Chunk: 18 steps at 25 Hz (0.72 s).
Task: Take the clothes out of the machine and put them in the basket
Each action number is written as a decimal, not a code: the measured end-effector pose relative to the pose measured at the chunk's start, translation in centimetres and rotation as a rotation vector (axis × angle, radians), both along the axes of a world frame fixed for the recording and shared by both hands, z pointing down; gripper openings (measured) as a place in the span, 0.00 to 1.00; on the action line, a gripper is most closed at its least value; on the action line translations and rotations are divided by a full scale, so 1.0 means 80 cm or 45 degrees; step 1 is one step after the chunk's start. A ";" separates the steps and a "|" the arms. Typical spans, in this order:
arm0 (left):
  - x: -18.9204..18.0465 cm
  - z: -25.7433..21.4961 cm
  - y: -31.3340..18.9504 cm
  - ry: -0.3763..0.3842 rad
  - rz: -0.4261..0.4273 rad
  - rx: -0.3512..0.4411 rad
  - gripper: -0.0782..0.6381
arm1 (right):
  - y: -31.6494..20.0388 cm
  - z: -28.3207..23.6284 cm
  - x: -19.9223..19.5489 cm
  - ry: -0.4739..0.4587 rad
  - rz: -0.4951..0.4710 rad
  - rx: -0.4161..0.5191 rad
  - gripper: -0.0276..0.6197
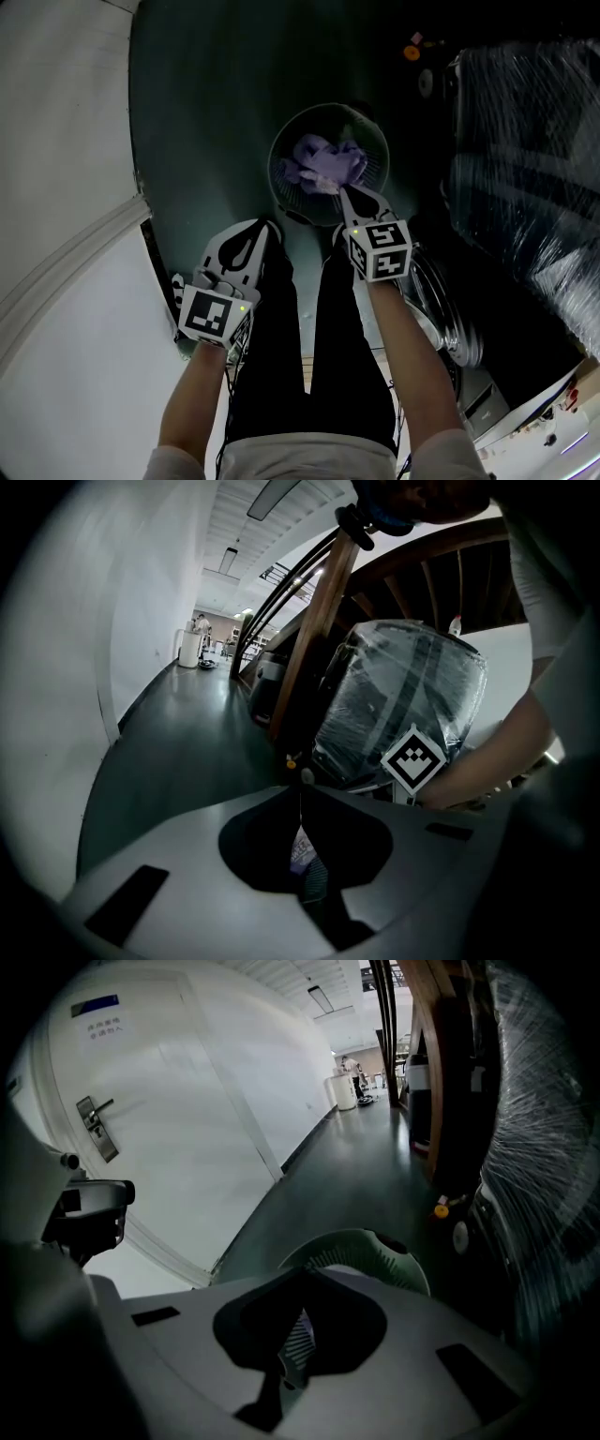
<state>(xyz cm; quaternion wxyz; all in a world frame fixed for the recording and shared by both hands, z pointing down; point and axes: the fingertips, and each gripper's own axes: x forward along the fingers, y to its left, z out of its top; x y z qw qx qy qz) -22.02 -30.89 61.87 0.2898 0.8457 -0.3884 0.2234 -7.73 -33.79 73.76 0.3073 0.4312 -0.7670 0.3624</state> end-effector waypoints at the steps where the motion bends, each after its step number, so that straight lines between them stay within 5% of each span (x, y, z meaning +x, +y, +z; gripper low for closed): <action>1: 0.001 0.006 0.000 0.008 -0.006 0.004 0.14 | 0.000 0.004 0.001 0.010 -0.008 0.006 0.06; 18: 0.018 0.030 -0.005 0.016 -0.005 -0.010 0.14 | -0.002 0.013 0.015 0.047 0.011 -0.004 0.06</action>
